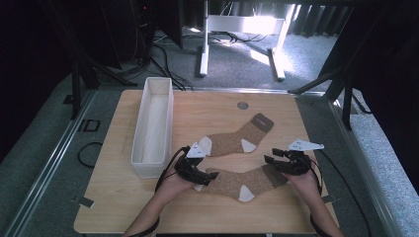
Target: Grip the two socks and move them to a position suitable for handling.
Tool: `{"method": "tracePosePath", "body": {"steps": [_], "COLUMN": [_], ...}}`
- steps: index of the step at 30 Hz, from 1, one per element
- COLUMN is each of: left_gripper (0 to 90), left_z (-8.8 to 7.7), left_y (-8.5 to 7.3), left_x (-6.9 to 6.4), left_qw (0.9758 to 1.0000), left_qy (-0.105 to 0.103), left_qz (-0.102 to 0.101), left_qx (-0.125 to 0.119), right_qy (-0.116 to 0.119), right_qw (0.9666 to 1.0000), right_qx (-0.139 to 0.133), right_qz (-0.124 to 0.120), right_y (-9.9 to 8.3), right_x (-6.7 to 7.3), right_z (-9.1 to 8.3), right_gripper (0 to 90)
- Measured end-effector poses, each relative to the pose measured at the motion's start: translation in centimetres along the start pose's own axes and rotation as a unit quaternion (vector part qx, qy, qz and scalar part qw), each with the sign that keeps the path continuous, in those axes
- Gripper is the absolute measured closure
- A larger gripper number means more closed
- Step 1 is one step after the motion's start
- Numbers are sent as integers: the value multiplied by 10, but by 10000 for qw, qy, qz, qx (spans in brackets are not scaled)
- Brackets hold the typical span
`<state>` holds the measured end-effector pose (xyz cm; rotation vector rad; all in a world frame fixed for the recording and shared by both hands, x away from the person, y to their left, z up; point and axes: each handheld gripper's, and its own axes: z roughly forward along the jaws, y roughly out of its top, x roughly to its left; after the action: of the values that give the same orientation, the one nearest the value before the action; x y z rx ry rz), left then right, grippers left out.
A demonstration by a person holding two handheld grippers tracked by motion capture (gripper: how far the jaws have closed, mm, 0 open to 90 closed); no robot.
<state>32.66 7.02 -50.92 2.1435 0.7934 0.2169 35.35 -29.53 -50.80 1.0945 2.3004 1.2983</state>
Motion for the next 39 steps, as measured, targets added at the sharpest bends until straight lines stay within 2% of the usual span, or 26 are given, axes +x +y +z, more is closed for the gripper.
{"method": "tracePosePath", "body": {"steps": [11,17,25,30,32,34,39], "left_gripper": [164,165,189,189,190,190,190], "left_z": [9,18,28,35,38,40,46], "left_y": [14,19,24,27,28,29,30], "left_x": [5,8,18,23,24,26,33], "left_qw": [9995,9994,9987,9982,9976,9976,9964], "left_qy": [286,327,439,524,637,641,741], "left_qz": [-116,-132,-241,-296,-257,-223,-350], "left_qx": [-43,18,42,81,101,148,210], "right_qy": [-120,-90,-46,-121,-115,-48,-81], "right_qw": [9999,9999,9999,9996,9995,9996,9992], "right_qx": [-9,52,153,264,304,271,395], "right_qz": [-36,-37,20,-4,20,38,-25], "right_y": [19,27,29,28,28,27,26], "right_x": [-18,-26,-33,-36,-38,-40,-42], "right_z": [20,31,50,61,66,69,77], "right_gripper": [473,471,470,468,468,469,469]}}
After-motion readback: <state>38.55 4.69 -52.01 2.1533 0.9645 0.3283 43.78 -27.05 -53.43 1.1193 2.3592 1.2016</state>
